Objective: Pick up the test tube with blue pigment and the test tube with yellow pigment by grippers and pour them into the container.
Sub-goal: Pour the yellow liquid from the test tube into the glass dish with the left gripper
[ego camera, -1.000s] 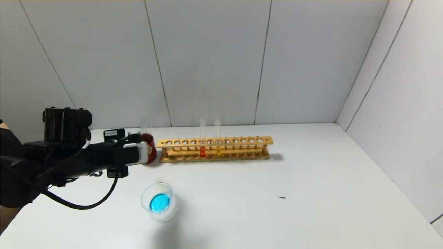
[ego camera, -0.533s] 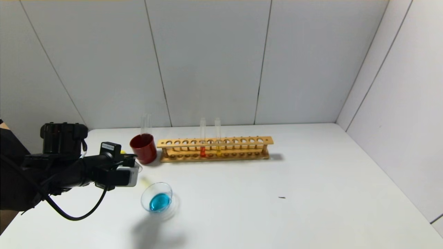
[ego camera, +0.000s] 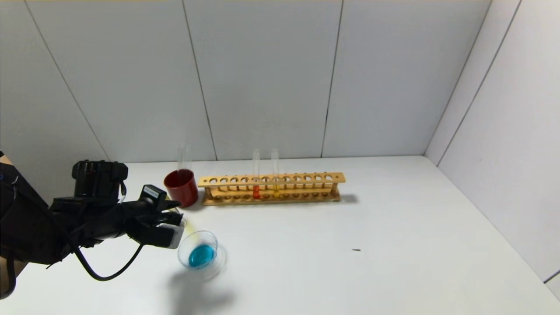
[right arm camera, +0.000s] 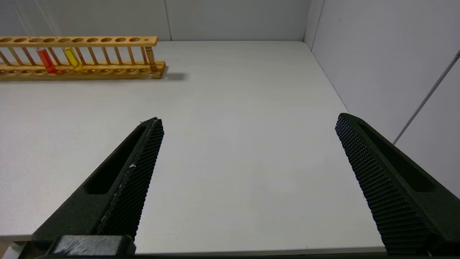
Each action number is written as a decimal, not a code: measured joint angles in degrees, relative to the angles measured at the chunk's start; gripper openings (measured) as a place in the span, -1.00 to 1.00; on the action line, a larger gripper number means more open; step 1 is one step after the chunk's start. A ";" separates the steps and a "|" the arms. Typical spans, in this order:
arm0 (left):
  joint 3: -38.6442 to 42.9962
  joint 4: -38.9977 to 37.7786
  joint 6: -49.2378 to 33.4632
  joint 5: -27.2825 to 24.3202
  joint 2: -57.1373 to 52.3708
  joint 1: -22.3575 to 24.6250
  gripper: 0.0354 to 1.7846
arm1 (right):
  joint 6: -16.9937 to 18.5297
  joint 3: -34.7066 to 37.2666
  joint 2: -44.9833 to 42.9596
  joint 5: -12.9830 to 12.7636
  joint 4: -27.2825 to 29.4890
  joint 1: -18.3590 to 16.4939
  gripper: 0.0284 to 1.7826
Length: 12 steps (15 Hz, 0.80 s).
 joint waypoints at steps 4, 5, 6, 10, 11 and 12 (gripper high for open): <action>-0.34 -0.48 3.64 1.05 0.35 -0.35 -0.69 | 0.00 0.00 0.00 0.01 0.00 0.00 0.96; -0.54 -0.74 4.68 1.24 0.48 -0.33 -0.69 | 0.00 0.00 0.00 0.01 0.02 0.00 0.96; -0.80 -0.96 6.17 1.55 0.77 -0.33 -0.69 | -0.02 0.00 0.00 0.01 0.02 0.00 0.96; -1.24 -1.13 9.87 2.71 1.88 -0.46 -0.69 | 0.00 0.00 0.00 0.01 0.02 0.00 0.96; -1.27 -1.13 10.30 3.33 2.01 -0.79 -0.69 | 0.00 0.00 0.00 0.00 0.02 0.00 0.96; -1.41 -1.38 10.41 4.13 2.15 -1.68 -0.69 | 0.00 0.00 0.00 0.01 0.00 0.00 0.96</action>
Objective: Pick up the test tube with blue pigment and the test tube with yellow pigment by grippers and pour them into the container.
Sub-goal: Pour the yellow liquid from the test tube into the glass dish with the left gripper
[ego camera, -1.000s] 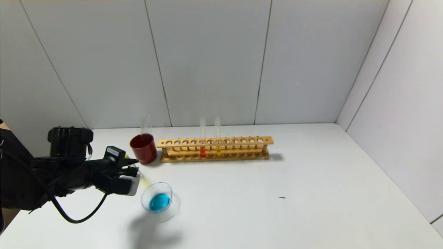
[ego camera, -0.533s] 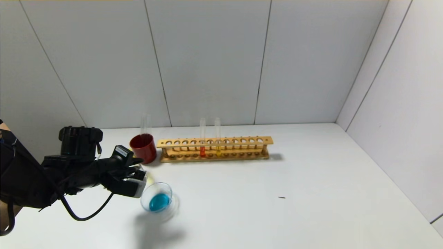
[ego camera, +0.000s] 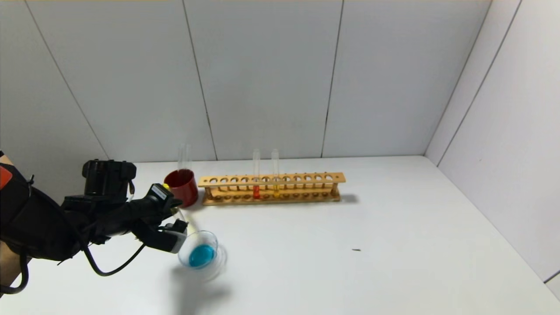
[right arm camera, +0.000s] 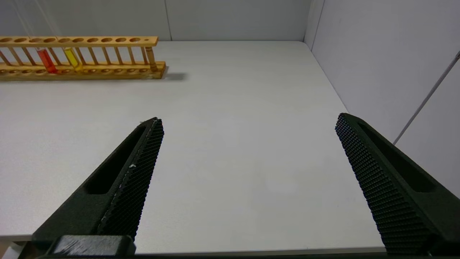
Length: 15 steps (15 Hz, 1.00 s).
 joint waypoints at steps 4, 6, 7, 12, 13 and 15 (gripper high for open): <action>-0.71 -2.68 0.94 1.57 0.41 -1.90 -0.69 | 0.01 0.00 0.00 0.00 0.00 0.00 0.96; -0.50 -2.71 2.74 1.60 0.37 -2.01 -0.69 | 0.00 0.00 0.00 -0.01 0.00 0.00 0.96; -0.35 -2.67 2.96 1.57 0.32 -2.04 -0.69 | 0.00 0.00 0.00 0.00 0.00 0.00 0.96; -0.24 -2.71 6.07 1.60 0.17 -1.77 -0.69 | 0.00 0.00 0.00 0.00 0.00 0.00 0.96; -0.24 -2.71 6.46 1.60 0.12 -1.77 -0.69 | -0.02 0.00 0.00 0.00 0.00 0.00 0.96; -0.22 -2.71 6.95 1.57 0.00 -1.76 -0.69 | 0.00 0.00 0.00 -0.01 0.02 0.00 0.96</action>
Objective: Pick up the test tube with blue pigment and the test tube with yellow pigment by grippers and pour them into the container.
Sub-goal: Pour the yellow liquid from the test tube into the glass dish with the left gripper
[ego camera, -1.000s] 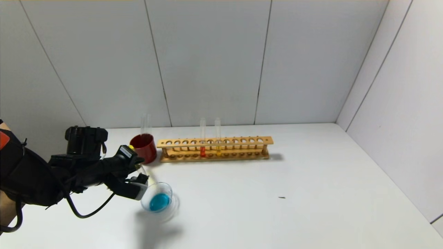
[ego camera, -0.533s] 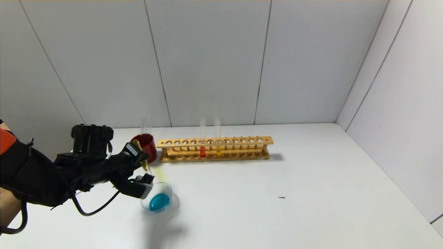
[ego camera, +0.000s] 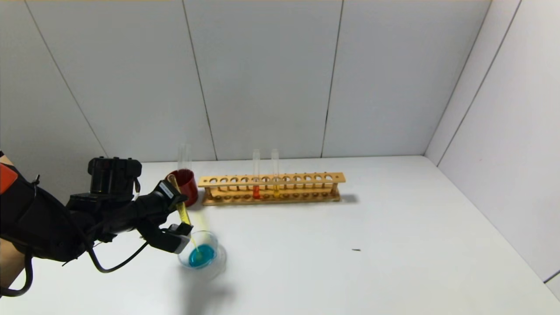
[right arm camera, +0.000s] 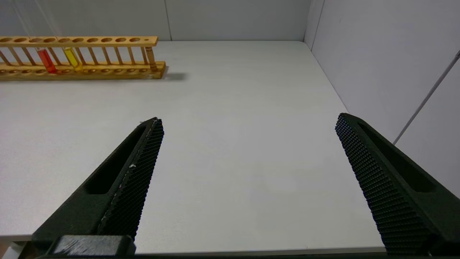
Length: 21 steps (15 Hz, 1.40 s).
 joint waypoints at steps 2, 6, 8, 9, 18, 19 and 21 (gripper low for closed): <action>0.00 -0.02 1.02 0.09 -0.11 0.05 -0.69 | 0.00 0.00 0.00 0.01 -0.02 0.00 0.96; -0.05 -0.09 3.17 0.11 -0.57 -0.04 -0.69 | 0.00 0.00 0.00 0.01 0.00 0.00 0.96; -0.06 -0.90 3.84 0.20 -0.79 -0.06 -0.69 | -0.02 0.00 0.00 0.04 0.00 0.00 0.96; -0.05 -1.32 3.91 0.28 -0.88 -0.06 -0.69 | 0.00 0.00 0.00 0.04 -0.02 0.00 0.96; 0.77 -4.74 9.76 0.37 -2.54 -0.06 -0.69 | 0.00 0.00 0.00 0.01 0.00 0.00 0.96; 0.96 -5.62 10.31 0.37 -2.69 -0.09 -0.69 | 0.00 0.00 0.00 0.04 0.00 0.00 0.96; 1.82 -7.63 10.92 0.44 -3.02 -0.12 -0.69 | 0.00 0.00 0.00 0.04 0.00 0.00 0.96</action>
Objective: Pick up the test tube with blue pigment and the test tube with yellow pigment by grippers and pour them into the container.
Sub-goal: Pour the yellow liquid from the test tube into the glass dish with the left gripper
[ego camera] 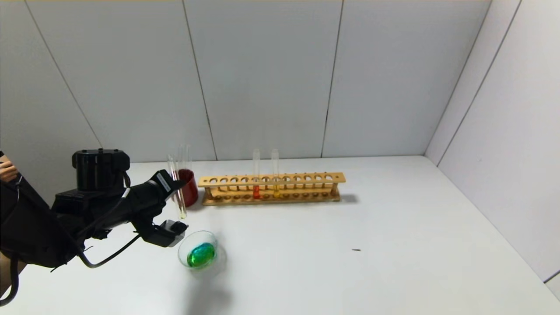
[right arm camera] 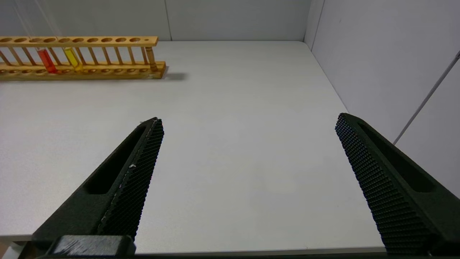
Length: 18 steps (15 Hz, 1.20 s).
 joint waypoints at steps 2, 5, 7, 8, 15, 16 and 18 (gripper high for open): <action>0.89 -1.66 0.96 0.00 -0.30 -0.07 -0.69 | 0.00 0.00 0.00 0.00 -0.02 0.00 0.96; 1.38 -2.01 1.16 -0.02 -0.78 -0.16 -0.69 | 0.00 0.00 0.00 0.00 0.00 0.00 0.96; 1.49 -2.26 1.32 -0.07 -1.22 -0.24 -0.69 | 0.00 0.00 0.00 -0.02 0.00 0.00 0.96; 1.57 -2.90 2.10 -0.07 -1.40 -0.24 -0.69 | 0.00 0.00 0.00 -0.02 0.00 0.00 0.96; 2.54 -4.16 2.73 -0.02 -2.54 -0.21 -0.69 | 0.00 0.00 0.00 0.00 0.00 0.00 0.96; 2.76 -4.19 2.54 0.00 -2.76 -0.22 -0.69 | -0.02 0.00 0.00 -0.02 0.00 0.00 0.96; 3.78 -4.46 0.74 0.63 -3.63 -0.16 -0.69 | 0.00 0.00 0.00 -0.02 -0.02 0.00 0.96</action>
